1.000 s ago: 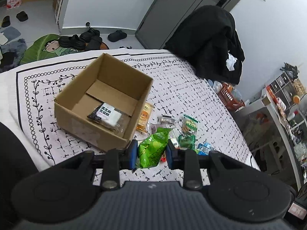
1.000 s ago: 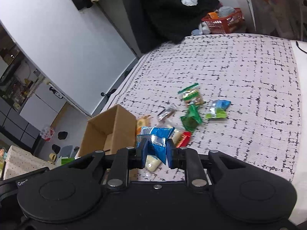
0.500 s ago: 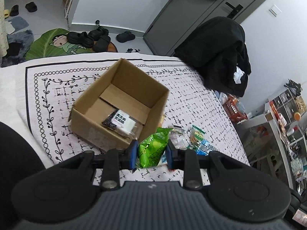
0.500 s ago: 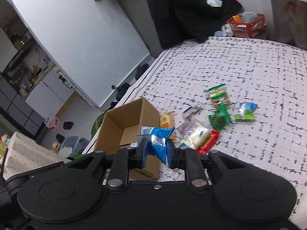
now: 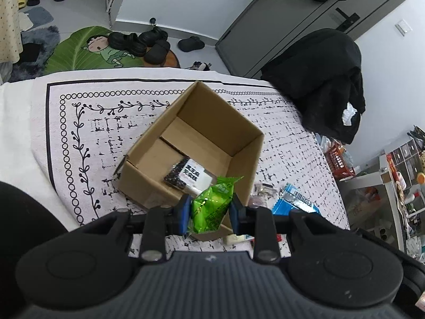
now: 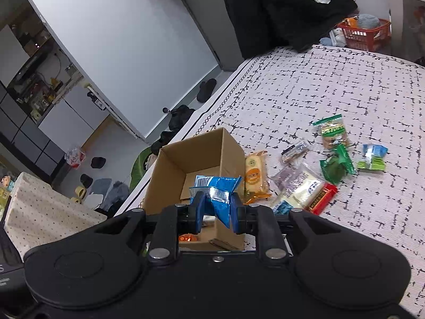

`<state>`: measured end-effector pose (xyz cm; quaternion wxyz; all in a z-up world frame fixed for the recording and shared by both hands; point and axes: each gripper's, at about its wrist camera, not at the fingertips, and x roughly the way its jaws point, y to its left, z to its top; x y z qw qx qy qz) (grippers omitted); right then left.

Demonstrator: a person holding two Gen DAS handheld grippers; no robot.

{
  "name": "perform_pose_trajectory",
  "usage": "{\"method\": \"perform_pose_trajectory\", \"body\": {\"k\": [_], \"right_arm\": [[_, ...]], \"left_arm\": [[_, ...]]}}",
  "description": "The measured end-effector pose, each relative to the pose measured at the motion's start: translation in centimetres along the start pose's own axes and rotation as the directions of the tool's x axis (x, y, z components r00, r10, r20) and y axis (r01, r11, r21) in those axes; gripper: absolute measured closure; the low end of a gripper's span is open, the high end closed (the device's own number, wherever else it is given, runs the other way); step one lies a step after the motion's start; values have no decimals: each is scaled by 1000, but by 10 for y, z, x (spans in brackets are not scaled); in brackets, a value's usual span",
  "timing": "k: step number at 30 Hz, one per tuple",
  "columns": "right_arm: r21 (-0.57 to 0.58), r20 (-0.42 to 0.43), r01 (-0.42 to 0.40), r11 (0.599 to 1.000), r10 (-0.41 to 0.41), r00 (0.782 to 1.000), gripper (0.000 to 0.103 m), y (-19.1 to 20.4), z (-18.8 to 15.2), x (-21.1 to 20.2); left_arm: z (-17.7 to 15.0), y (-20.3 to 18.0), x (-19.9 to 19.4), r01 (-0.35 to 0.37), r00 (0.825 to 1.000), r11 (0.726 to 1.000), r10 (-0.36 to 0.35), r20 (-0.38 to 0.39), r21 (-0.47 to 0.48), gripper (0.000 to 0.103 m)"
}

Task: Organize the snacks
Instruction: 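Carry the green packet in the left tool while the right tool carries the blue packet over the box, then open the left tool to drop the green packet while the right tool drops the blue packet into the box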

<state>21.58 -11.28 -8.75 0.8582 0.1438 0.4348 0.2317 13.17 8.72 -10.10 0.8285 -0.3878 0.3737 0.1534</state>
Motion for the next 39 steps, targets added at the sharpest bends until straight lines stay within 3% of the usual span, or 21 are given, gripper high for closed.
{"method": "perform_pose_trajectory", "body": {"k": [23, 29, 36, 39], "right_arm": [[12, -89, 9, 1000, -8, 996, 83, 19, 21, 53], [11, -129, 4, 1000, -3, 992, 83, 24, 17, 68], [-2, -181, -13, 1000, 13, 983, 82, 36, 4, 77], [-12, -202, -20, 1000, 17, 979, 75, 40, 0, 77]], "left_arm": [[47, 10, 53, -4, 997, 997, -2, -77, -77, 73], [55, 17, 60, -21, 995, 994, 11, -94, -104, 68], [59, 26, 52, -53, 996, 993, 44, -80, -109, 55], [58, 28, 47, -55, 996, 992, 47, -76, -111, 52]]}}
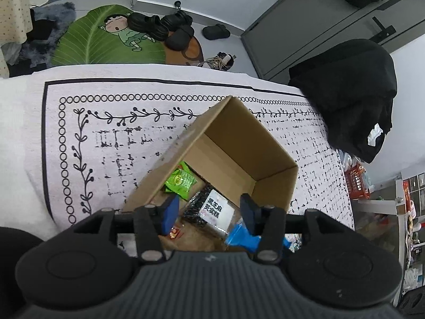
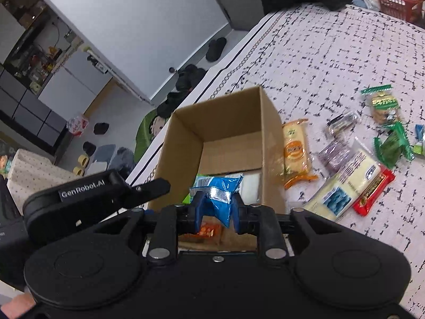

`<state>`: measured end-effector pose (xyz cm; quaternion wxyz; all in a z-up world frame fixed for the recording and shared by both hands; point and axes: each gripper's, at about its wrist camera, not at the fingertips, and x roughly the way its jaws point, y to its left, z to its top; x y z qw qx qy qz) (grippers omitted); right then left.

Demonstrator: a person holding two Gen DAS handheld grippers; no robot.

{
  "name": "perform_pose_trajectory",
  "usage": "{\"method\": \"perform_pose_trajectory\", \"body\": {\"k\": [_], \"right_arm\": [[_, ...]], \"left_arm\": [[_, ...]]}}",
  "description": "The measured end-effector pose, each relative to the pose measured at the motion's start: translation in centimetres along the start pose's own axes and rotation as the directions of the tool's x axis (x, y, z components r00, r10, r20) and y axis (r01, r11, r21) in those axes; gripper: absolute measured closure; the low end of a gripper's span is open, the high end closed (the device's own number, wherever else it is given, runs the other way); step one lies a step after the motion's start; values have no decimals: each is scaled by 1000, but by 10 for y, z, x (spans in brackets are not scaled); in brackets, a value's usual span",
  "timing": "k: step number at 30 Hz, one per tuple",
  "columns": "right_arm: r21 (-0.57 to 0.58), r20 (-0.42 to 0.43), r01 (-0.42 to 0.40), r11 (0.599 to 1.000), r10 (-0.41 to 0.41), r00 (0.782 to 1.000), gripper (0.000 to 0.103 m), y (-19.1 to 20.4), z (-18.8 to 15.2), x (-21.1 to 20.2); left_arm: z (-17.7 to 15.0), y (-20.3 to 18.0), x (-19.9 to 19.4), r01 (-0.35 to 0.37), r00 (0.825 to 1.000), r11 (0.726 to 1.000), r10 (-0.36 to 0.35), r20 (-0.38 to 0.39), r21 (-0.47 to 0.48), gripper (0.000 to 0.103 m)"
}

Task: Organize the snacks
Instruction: 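Open the left tool to drop the green packet while the right tool drops the blue packet into the box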

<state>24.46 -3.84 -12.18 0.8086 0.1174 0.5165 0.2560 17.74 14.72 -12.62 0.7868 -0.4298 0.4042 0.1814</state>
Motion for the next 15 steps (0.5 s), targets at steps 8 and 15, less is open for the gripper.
{"method": "perform_pose_trajectory", "body": {"k": [8, 15], "right_arm": [[22, 39, 37, 999, -38, 999, 57, -7, -2, -21], [27, 81, 53, 998, -55, 995, 50, -18, -6, -41]], "left_arm": [[-7, 2, -16, -22, 1000, 1000, 22, 10, 12, 34], [-20, -1, -28, -48, 999, 998, 47, 17, 41, 30]]}}
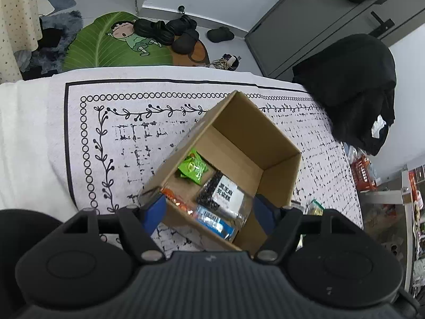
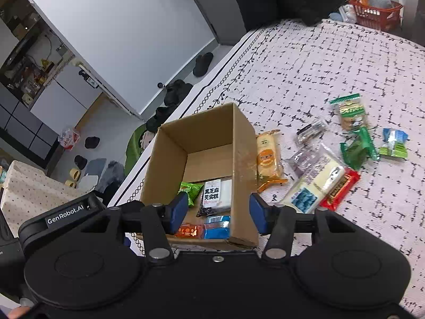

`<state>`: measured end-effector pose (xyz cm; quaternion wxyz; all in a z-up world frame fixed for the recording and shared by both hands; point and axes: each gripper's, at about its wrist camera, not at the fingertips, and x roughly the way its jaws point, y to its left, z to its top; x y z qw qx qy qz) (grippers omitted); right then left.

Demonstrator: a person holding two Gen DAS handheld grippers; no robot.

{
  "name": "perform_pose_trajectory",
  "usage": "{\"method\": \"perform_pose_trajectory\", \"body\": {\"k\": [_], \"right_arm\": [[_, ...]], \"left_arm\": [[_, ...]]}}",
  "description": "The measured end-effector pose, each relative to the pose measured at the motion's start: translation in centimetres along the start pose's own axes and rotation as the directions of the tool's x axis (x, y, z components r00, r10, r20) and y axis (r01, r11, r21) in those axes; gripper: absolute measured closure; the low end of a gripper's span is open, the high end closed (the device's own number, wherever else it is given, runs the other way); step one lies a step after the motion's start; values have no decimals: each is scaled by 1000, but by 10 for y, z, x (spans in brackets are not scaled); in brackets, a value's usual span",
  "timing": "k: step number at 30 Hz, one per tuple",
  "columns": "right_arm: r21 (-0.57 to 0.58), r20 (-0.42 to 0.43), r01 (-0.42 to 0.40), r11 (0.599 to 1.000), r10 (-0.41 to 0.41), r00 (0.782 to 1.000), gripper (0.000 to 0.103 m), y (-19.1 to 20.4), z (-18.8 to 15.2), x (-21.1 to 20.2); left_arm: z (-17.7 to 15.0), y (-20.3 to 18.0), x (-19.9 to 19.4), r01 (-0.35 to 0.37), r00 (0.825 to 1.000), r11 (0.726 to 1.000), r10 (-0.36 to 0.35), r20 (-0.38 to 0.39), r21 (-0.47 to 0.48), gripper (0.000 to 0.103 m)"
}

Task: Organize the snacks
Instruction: 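Open the left tool to drop the green packet while the right tool drops the blue packet into the box, then withdraw both open tools from the box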

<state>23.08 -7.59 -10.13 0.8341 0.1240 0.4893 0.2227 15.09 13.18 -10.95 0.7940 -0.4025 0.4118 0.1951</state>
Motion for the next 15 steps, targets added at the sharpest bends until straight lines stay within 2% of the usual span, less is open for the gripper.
{"method": "perform_pose_trajectory", "body": {"k": [3, 6, 10, 12, 15], "right_arm": [[-3, 19, 5, 1000, -5, 1000, 45, -5, -2, -9], [-3, 39, 10, 1000, -10, 999, 41, -11, -3, -18], [-3, 61, 11, 1000, -11, 998, 31, -19, -6, -29], [-7, 73, 15, 1000, -14, 997, 27, -23, -7, -34], [-28, 97, 11, 1000, -9, 995, 21, -28, -11, -41]], "left_arm": [[-6, -3, -7, -5, 1000, 1000, 5, 10, 10, 22], [-13, -6, -13, -16, 1000, 1000, 16, 21, 26, 19], [-22, -11, -21, -36, 999, 998, 33, 42, 58, 4], [-26, -14, -25, -38, 998, 997, 34, 51, 71, 0], [-34, -20, -27, -47, 997, 993, 40, 66, 106, 0]]}}
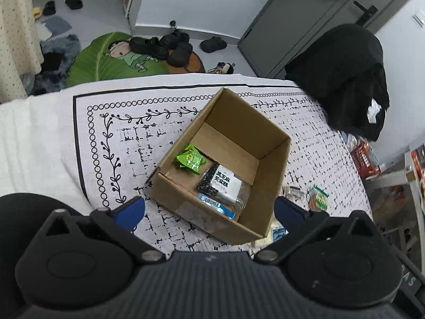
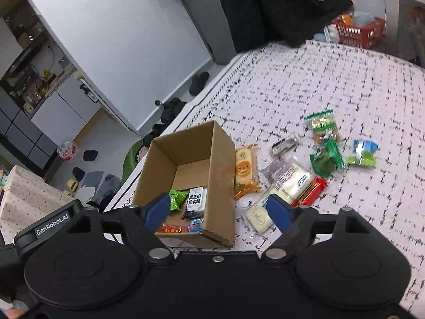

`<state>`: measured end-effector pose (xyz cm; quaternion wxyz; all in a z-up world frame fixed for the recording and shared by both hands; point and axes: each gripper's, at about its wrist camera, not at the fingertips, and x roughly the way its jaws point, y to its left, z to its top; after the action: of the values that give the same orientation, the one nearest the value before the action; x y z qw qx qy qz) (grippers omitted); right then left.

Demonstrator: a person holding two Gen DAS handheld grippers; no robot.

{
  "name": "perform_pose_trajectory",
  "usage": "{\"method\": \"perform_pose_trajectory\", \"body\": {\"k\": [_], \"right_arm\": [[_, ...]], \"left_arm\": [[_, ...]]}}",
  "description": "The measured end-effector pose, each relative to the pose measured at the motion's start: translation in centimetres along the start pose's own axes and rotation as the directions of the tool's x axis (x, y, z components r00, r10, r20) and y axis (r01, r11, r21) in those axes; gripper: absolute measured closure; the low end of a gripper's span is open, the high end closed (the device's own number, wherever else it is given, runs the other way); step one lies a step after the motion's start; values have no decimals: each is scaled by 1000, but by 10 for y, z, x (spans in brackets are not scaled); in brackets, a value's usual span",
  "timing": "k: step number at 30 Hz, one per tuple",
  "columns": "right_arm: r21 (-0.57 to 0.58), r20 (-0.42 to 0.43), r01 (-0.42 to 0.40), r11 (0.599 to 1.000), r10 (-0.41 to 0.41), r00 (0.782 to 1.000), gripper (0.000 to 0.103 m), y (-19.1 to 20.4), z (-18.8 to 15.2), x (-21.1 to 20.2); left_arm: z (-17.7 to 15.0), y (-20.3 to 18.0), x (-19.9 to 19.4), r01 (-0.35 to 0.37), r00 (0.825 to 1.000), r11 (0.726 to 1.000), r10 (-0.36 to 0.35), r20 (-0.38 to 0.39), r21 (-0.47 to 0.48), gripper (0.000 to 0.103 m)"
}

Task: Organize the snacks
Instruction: 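Withdraw both open tools from the box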

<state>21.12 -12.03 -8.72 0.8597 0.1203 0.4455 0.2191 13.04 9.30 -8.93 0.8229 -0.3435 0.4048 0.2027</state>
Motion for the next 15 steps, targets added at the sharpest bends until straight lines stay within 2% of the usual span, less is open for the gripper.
{"method": "perform_pose_trajectory", "body": {"k": [4, 9, 15], "right_arm": [[-35, 28, 18, 999, -17, 999, 18, -8, -3, -7], [-19, 42, 24, 1000, -23, 999, 18, -25, -3, -16], [-4, 74, 39, 999, -39, 997, 16, -46, -4, -31]], "left_arm": [[-10, -9, -4, -3, 1000, 1000, 3, 4, 24, 0], [-19, -21, -15, -6, 999, 997, 3, 41, 71, 0], [-27, -32, -21, 4, 999, 995, -8, 44, 98, 0]]}}
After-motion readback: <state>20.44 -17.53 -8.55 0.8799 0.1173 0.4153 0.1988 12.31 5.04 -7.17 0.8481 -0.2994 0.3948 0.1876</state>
